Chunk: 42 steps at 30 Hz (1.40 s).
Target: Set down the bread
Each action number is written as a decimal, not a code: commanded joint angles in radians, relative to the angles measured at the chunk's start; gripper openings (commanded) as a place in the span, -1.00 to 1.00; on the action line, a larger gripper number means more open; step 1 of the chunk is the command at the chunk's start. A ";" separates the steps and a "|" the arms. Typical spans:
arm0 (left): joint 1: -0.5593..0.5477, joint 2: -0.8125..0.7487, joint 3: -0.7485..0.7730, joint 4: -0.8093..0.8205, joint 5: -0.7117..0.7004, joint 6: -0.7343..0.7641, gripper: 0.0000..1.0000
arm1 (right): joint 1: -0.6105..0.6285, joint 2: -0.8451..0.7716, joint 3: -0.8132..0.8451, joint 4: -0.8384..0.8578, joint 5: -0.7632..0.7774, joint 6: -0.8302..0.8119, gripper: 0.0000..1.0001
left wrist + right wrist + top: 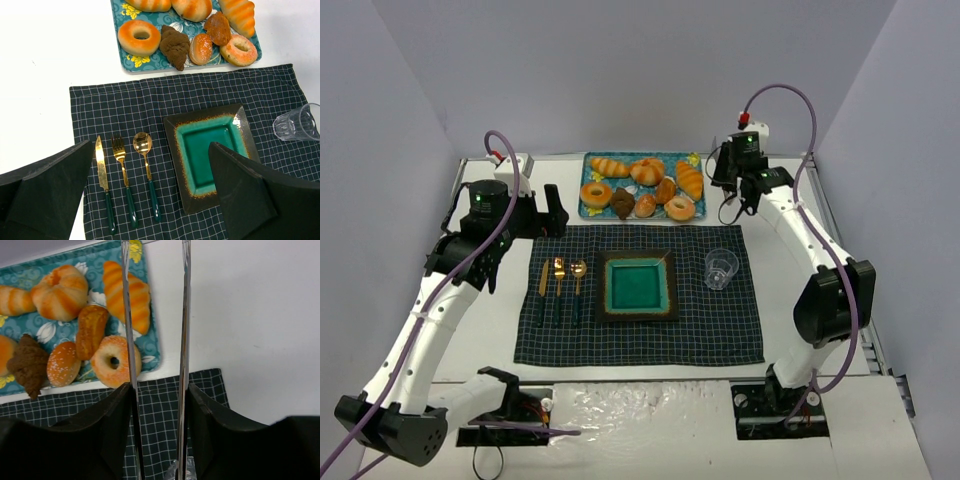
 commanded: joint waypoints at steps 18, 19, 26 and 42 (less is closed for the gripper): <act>-0.005 0.004 0.007 0.065 -0.020 0.013 0.94 | 0.119 0.202 0.200 -0.022 0.006 0.006 -0.07; -0.006 0.005 0.007 0.065 -0.020 0.013 0.94 | 0.119 0.204 0.199 -0.022 0.013 0.007 -0.07; -0.005 0.008 0.008 0.065 -0.020 0.013 0.94 | 0.121 0.227 0.196 -0.024 0.021 0.007 -0.04; -0.006 0.010 0.007 0.063 -0.020 0.013 0.94 | 0.121 0.282 0.188 -0.030 0.050 0.010 0.07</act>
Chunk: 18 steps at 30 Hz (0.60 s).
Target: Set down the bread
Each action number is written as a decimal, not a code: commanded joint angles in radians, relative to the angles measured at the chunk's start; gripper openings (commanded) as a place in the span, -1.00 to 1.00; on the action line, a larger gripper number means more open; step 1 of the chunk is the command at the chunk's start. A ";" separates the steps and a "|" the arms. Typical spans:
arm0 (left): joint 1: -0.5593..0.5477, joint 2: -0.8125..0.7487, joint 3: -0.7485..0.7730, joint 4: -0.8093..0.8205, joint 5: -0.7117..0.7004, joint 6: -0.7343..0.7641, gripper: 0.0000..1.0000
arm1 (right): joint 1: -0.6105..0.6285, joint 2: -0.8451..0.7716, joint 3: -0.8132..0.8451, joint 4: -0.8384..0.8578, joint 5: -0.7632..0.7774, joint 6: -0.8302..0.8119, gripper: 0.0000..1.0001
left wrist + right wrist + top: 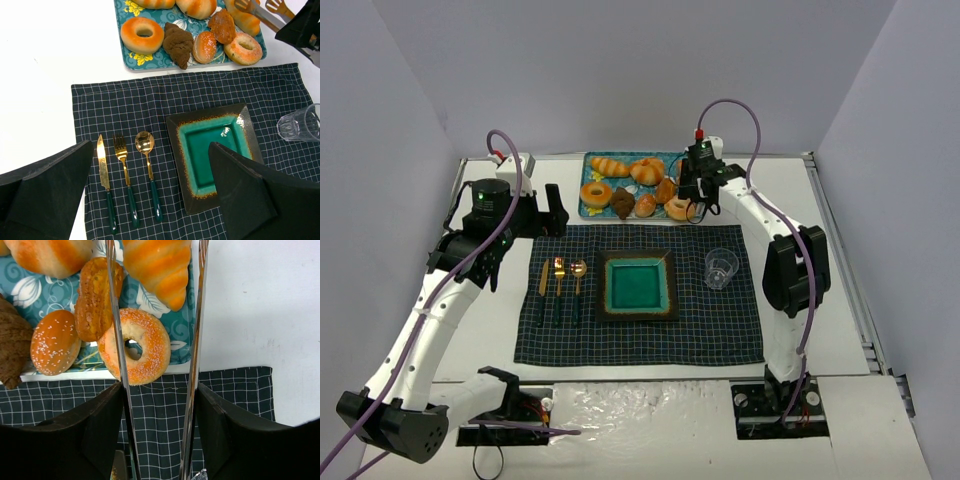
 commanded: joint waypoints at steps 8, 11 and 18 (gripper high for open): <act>-0.006 -0.002 0.007 0.062 -0.011 0.014 0.94 | 0.004 0.022 0.041 0.023 0.032 0.009 0.03; -0.005 -0.002 0.007 0.062 -0.011 0.014 0.94 | 0.003 0.026 0.042 0.024 0.027 0.010 -0.03; -0.006 -0.003 0.007 0.062 -0.012 0.014 0.94 | 0.002 0.029 0.041 0.023 0.016 0.007 -0.39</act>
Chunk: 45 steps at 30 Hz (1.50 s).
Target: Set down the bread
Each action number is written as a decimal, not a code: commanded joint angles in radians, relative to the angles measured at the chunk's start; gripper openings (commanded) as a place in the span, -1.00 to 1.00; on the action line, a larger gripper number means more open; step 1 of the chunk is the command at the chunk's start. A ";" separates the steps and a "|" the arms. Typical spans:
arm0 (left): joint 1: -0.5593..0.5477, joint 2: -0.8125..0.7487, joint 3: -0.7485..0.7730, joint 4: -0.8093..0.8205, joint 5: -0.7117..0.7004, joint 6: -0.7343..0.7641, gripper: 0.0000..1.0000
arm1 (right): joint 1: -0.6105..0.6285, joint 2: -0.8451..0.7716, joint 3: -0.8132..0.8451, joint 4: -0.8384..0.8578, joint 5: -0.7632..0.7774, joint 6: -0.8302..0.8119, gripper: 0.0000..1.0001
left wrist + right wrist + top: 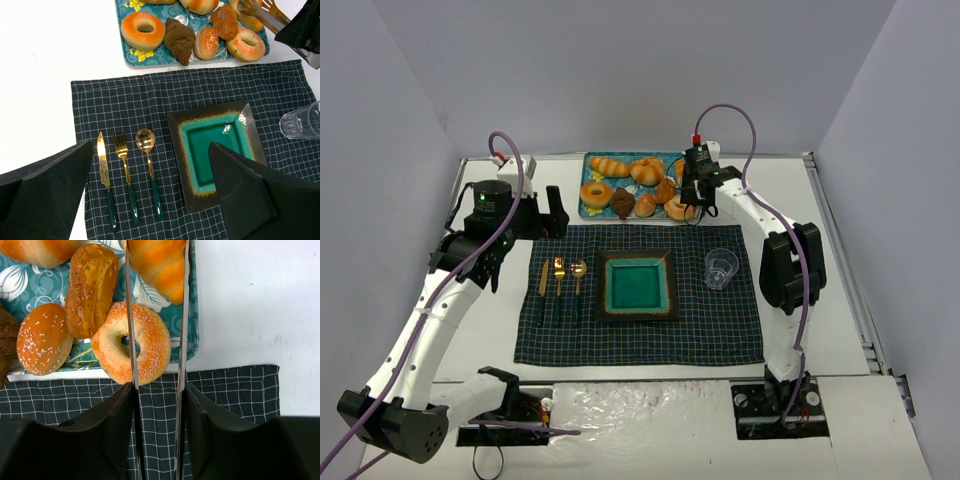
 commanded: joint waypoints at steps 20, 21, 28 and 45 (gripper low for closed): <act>-0.006 0.006 0.017 0.066 -0.009 0.012 0.94 | 0.000 -0.158 0.013 0.020 0.042 -0.003 -1.00; -0.006 0.007 0.017 0.066 -0.008 0.012 0.94 | 0.000 -0.169 0.010 0.019 0.043 -0.003 -1.00; -0.006 0.011 0.017 0.065 -0.010 0.012 0.94 | -0.001 -0.248 -0.006 0.012 0.045 -0.004 -1.00; -0.006 0.014 0.013 0.070 -0.007 0.006 0.94 | 0.093 -0.648 -0.298 -0.019 -0.158 0.032 -1.00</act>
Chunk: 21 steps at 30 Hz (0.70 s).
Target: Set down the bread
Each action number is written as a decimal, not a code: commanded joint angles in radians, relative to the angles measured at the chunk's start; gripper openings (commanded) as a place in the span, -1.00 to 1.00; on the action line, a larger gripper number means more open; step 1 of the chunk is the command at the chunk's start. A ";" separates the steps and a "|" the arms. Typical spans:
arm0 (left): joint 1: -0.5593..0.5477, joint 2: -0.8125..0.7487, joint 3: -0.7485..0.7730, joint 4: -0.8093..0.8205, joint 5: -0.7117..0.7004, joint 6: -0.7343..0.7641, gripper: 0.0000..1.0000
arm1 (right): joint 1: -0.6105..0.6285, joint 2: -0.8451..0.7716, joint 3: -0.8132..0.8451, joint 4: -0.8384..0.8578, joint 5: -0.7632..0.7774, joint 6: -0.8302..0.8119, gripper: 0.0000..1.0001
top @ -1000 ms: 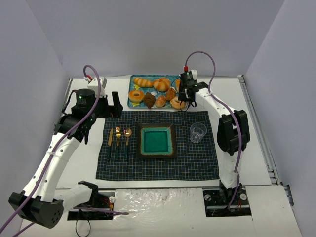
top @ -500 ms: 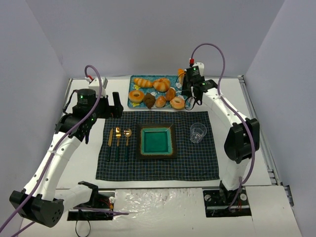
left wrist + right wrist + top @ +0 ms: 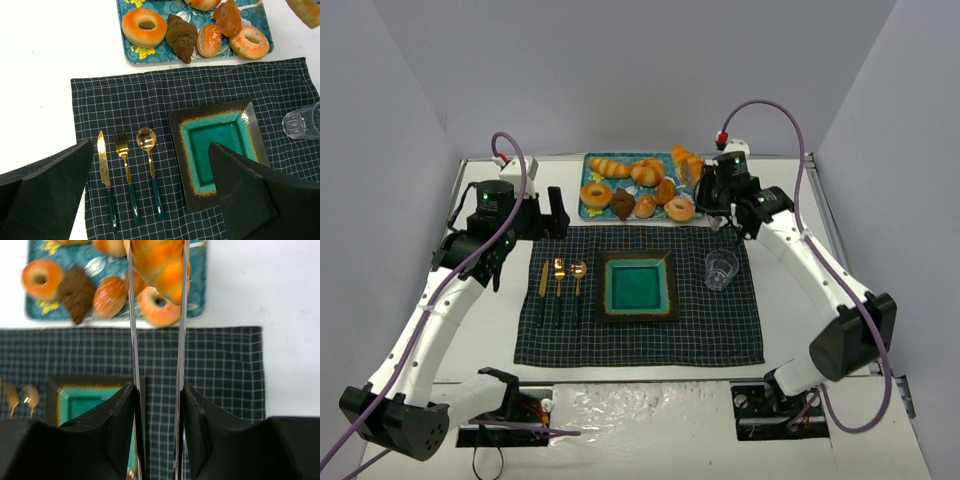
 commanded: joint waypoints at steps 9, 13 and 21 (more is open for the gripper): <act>-0.007 0.001 0.014 0.068 -0.011 0.006 0.94 | 0.204 -0.206 -0.116 0.023 -0.095 0.058 -1.00; -0.007 0.003 0.014 0.068 -0.013 0.008 0.94 | 0.307 -0.203 -0.155 0.024 -0.049 0.086 -1.00; -0.007 0.006 0.014 0.068 -0.011 0.008 0.94 | 0.440 -0.222 -0.229 0.032 0.015 0.147 -1.00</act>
